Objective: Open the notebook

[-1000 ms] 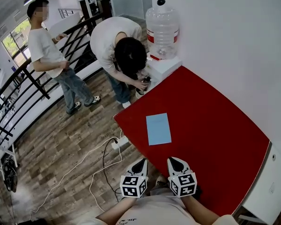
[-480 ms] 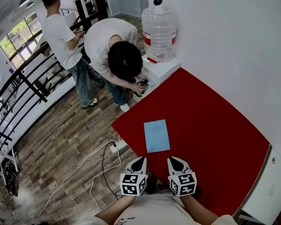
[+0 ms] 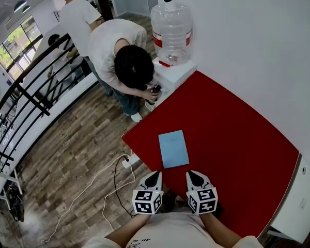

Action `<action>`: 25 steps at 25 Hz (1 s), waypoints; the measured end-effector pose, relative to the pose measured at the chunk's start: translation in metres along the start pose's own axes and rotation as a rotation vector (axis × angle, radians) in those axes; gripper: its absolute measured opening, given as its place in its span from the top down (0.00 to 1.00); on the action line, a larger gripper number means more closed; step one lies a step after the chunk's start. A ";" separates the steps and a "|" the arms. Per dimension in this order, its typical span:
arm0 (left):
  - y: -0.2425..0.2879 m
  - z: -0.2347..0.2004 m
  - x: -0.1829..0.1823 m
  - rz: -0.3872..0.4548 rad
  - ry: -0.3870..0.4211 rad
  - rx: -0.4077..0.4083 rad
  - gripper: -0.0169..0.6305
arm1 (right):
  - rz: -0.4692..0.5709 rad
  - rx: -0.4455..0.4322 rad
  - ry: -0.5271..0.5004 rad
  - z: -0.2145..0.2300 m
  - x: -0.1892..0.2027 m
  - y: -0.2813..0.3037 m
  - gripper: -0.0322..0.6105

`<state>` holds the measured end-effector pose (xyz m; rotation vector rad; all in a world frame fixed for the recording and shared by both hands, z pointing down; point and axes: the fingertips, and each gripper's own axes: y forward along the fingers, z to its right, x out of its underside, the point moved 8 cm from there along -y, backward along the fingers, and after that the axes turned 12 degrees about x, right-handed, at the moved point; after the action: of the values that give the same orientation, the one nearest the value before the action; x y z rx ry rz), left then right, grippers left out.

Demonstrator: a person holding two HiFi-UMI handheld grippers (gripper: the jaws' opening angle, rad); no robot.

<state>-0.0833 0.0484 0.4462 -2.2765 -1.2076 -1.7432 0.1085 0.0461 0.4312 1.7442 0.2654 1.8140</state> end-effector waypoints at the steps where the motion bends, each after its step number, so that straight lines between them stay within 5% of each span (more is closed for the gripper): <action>1: 0.000 -0.001 0.000 -0.001 -0.001 0.000 0.96 | -0.002 0.002 0.000 0.000 0.000 0.001 0.94; 25: 0.065 -0.045 0.027 -0.091 0.008 0.026 0.96 | -0.131 0.056 -0.005 0.032 0.038 0.096 0.94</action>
<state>-0.0796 -0.0025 0.5126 -2.2320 -1.3437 -1.7529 0.1144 -0.0184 0.5182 1.7267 0.4221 1.7237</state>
